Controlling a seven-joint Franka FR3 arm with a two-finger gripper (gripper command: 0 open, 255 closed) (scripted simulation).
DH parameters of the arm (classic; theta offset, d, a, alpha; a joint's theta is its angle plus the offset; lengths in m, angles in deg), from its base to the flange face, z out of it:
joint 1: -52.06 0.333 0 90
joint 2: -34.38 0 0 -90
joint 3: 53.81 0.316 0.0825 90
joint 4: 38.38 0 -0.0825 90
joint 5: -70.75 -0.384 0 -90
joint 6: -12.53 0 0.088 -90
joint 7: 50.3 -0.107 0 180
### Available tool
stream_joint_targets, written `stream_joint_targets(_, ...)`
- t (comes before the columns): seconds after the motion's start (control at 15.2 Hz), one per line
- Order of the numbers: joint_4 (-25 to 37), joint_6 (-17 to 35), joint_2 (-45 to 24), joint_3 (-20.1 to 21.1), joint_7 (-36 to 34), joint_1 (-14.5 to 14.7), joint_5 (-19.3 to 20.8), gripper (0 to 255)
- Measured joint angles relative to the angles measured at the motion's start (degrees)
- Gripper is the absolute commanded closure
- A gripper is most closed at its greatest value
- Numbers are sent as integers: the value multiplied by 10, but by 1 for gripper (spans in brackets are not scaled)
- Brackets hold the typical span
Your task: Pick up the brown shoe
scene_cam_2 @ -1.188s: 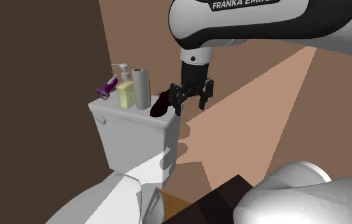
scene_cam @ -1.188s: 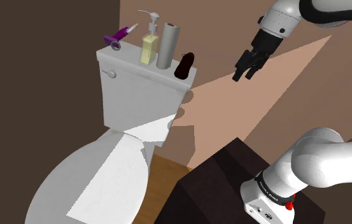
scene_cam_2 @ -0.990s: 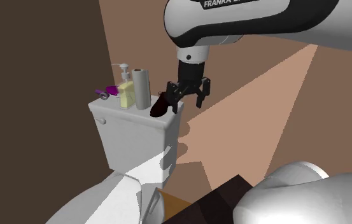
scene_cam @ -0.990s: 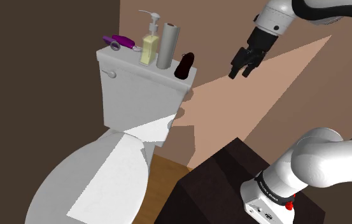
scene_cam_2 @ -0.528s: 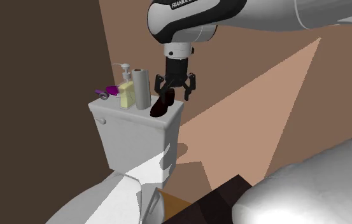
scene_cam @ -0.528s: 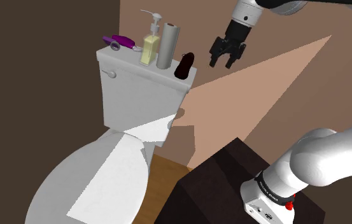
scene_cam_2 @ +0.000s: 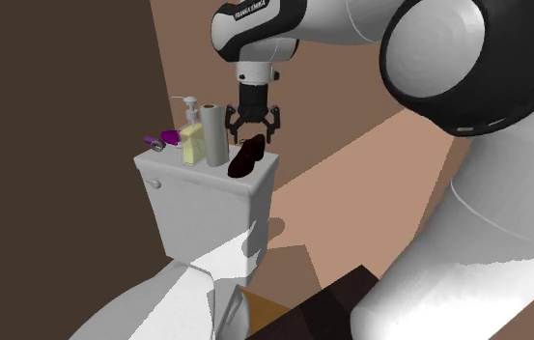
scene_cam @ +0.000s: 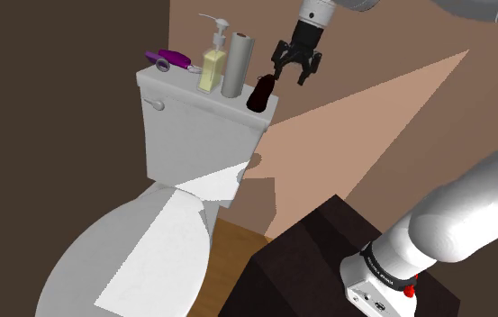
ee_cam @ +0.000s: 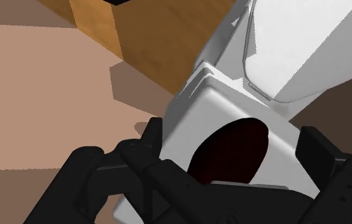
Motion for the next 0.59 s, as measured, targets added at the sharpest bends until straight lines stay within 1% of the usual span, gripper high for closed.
stream_joint_targets(0.26, 107, -17, -101, -10, -27, -10, -6, 0)
stream_joint_targets(0.4, 174, -34, -157, -13, -45, -12, -9, 0)
stream_joint_targets(0.53, 238, -54, -207, -20, -53, -21, -14, 0)
stream_joint_targets(0.59, 282, -71, -237, -22, -62, -23, -17, 0)
